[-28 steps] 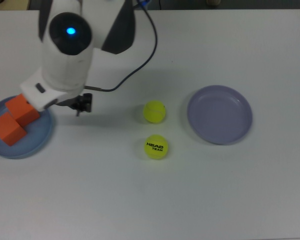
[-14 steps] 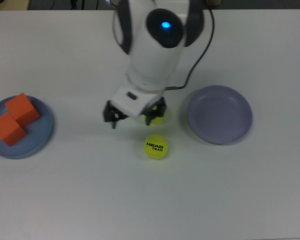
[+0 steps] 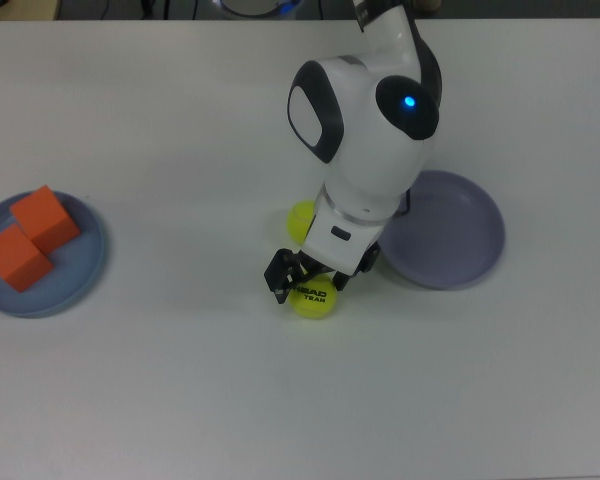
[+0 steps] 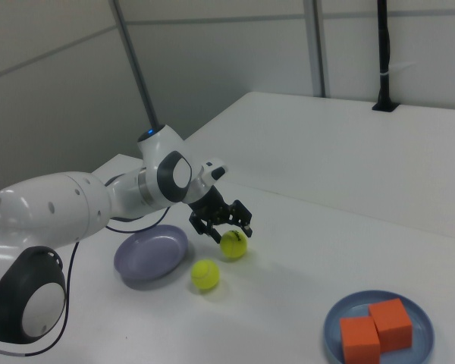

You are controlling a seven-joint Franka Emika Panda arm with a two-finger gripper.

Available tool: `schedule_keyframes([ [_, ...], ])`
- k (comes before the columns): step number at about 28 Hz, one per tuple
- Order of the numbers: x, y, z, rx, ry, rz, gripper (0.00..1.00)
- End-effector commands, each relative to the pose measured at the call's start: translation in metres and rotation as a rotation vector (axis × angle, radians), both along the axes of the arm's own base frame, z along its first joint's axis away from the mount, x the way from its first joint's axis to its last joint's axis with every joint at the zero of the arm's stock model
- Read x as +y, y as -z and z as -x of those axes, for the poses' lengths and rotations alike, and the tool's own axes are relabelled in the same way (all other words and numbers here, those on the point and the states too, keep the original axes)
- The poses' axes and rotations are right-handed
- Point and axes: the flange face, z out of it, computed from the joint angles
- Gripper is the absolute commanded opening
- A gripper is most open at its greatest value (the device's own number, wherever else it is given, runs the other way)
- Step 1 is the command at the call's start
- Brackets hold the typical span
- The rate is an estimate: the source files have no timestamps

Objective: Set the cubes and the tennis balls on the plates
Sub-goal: 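Lower the gripper onto the HEAD tennis ball and grasp it, then carry the tennis ball onto the lavender plate and release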

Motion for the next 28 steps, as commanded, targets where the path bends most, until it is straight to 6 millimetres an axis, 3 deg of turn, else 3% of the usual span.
schedule_keyframes([
  [1, -0.003, 0.005, 0.001, -0.018, -0.004, 0.024, 0.83],
  [2, -0.003, 0.005, 0.001, -0.021, -0.007, 0.029, 0.47],
  [3, -0.003, 0.005, 0.001, -0.022, -0.006, 0.030, 0.25],
  [5, 0.001, 0.004, 0.003, -0.022, -0.008, 0.027, 0.00],
  [7, 0.014, 0.004, 0.008, -0.021, -0.014, 0.024, 0.00],
  [10, 0.017, -0.003, 0.009, -0.031, 0.001, 0.011, 0.00],
  [12, 0.026, -0.029, 0.014, -0.050, -0.001, -0.013, 0.00],
  [16, 0.049, -0.063, 0.039, 0.016, 0.016, -0.041, 0.00],
  [20, 0.079, -0.074, 0.063, 0.042, -0.016, -0.045, 0.00],
  [24, 0.103, -0.064, 0.086, 0.093, -0.022, -0.015, 0.10],
  [25, 0.109, -0.064, 0.091, 0.095, -0.019, -0.016, 0.22],
  [26, 0.117, -0.061, 0.097, 0.097, -0.005, -0.015, 0.63],
  [27, 0.121, -0.060, 0.101, 0.096, 0.005, -0.017, 0.89],
  [28, 0.125, -0.058, 0.104, 0.095, 0.017, -0.019, 1.00],
])
